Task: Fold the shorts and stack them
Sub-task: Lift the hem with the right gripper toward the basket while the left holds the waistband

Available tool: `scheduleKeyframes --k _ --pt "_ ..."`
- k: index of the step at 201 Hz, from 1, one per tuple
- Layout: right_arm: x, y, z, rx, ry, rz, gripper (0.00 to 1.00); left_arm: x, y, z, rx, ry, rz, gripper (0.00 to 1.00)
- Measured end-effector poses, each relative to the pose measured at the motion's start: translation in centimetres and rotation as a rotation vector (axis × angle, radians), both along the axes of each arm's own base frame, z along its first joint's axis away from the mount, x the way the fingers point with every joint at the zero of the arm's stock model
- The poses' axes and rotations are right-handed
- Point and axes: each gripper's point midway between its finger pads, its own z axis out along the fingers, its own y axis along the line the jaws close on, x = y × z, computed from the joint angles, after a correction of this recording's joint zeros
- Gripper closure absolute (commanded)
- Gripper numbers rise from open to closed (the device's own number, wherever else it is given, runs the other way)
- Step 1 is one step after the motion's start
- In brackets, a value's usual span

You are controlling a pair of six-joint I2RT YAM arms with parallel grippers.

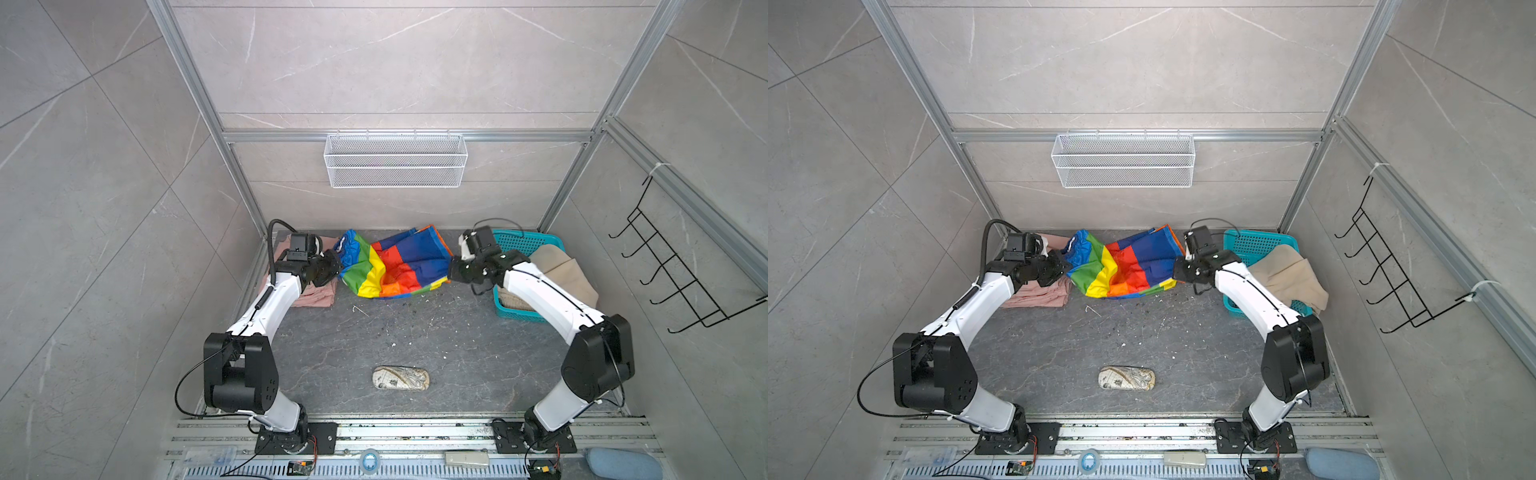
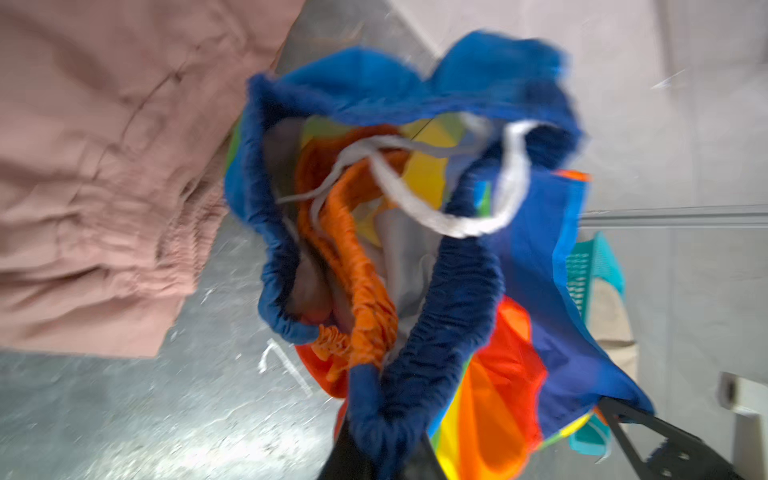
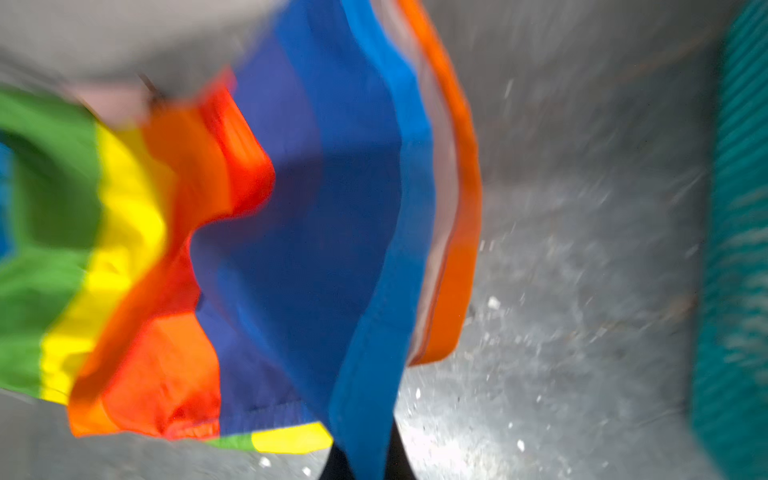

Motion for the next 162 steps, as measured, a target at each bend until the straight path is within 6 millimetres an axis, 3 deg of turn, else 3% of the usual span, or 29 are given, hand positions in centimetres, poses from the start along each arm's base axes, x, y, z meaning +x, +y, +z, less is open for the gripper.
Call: scheduleKeyframes --k 22,41,53,67,85,110,137,162 --pt "2.3 -2.4 7.9 0.064 -0.145 -0.055 1.00 1.6 -0.8 5.0 -0.071 -0.103 -0.004 1.00" --pt "2.8 -3.4 14.0 0.102 -0.260 -0.071 1.00 2.5 -1.4 8.6 -0.133 -0.184 -0.010 1.00" --pt "2.7 -3.2 17.1 0.129 -0.324 -0.059 1.00 2.7 -1.8 9.7 -0.167 -0.205 -0.016 1.00" --pt "2.3 -2.8 18.7 0.151 -0.354 -0.039 1.00 2.7 -2.1 9.6 -0.199 -0.202 -0.017 1.00" --pt "2.2 -2.5 17.7 0.158 -0.327 -0.027 1.00 2.4 -2.4 7.2 -0.228 -0.157 -0.012 1.00" --pt "2.0 -2.3 12.4 0.135 -0.204 -0.026 1.00 0.8 -2.4 0.5 -0.258 -0.012 0.027 1.00" --pt "1.1 -2.4 6.5 0.108 -0.068 -0.024 1.00 -1.9 -2.4 -5.8 -0.295 0.142 0.071 0.86" --pt "0.4 -2.3 3.2 0.100 0.002 -0.018 1.00 -3.1 -2.3 -8.3 -0.328 0.196 0.106 0.73"
